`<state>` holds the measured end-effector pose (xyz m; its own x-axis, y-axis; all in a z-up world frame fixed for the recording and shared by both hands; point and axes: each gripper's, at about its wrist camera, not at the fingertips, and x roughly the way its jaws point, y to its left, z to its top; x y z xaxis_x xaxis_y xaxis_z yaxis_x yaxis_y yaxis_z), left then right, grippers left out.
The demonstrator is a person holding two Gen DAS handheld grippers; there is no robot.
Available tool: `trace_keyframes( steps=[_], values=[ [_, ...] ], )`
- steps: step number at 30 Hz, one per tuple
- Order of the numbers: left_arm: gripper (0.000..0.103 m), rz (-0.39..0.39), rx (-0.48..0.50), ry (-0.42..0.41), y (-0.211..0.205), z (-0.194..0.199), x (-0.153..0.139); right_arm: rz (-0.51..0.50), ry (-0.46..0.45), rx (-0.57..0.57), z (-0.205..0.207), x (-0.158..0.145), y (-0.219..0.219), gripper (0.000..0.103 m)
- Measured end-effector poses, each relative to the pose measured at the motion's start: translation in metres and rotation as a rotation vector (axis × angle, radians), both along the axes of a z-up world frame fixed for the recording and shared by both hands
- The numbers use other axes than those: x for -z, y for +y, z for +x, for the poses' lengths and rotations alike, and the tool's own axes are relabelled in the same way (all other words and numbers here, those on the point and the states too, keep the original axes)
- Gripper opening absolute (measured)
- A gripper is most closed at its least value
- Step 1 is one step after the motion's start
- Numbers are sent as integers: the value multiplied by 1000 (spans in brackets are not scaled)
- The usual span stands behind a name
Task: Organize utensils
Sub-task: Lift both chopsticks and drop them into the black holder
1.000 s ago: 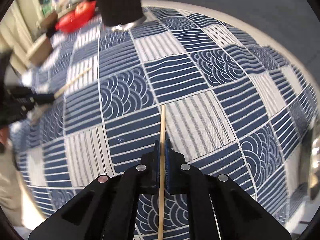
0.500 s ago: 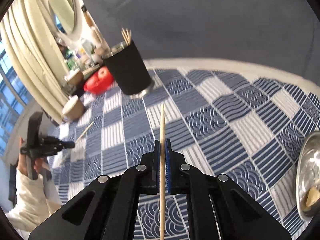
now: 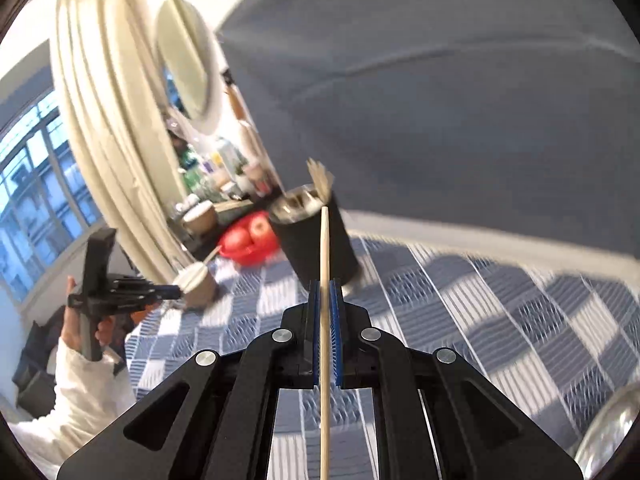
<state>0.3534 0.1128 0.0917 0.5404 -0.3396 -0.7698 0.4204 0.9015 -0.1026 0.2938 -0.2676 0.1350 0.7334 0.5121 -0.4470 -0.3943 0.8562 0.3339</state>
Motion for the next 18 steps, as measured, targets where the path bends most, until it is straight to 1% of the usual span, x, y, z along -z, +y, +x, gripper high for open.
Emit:
trace_keyframes(
  steps=[5, 6, 8, 10, 11, 13, 14, 15, 16, 18],
  values=[
    [5, -94, 27, -75, -7, 25, -25, 36, -89, -56, 25, -23, 20, 5],
    [5, -99, 30, -95, -9, 29, -29, 42, -102, -61, 29, -27, 23, 5],
    [5, -84, 50, -165, -19, 36, -38, 60, -142, -64, 43, -34, 32, 5],
    [5, -107, 72, -186, -24, 45, -43, 67, -169, -66, 57, -38, 40, 5],
    [5, -141, 88, -192, -25, 52, -47, 64, -172, -63, 64, -40, 44, 5],
    [5, -194, 82, -213, -25, 66, -51, 68, -167, -60, 79, -43, 51, 5],
    [5, -240, 80, -221, -26, 76, -53, 67, -177, -38, 85, -46, 53, 5],
    [5, -270, 77, -220, -27, 84, -54, 64, -192, -14, 94, -50, 56, 5],
    [5, -290, 67, -225, -27, 89, -55, 69, -196, -11, 100, -53, 58, 5],
    [5, -329, 9, -275, -28, 102, -58, 88, -208, -7, 115, -59, 60, 5]
  ],
)
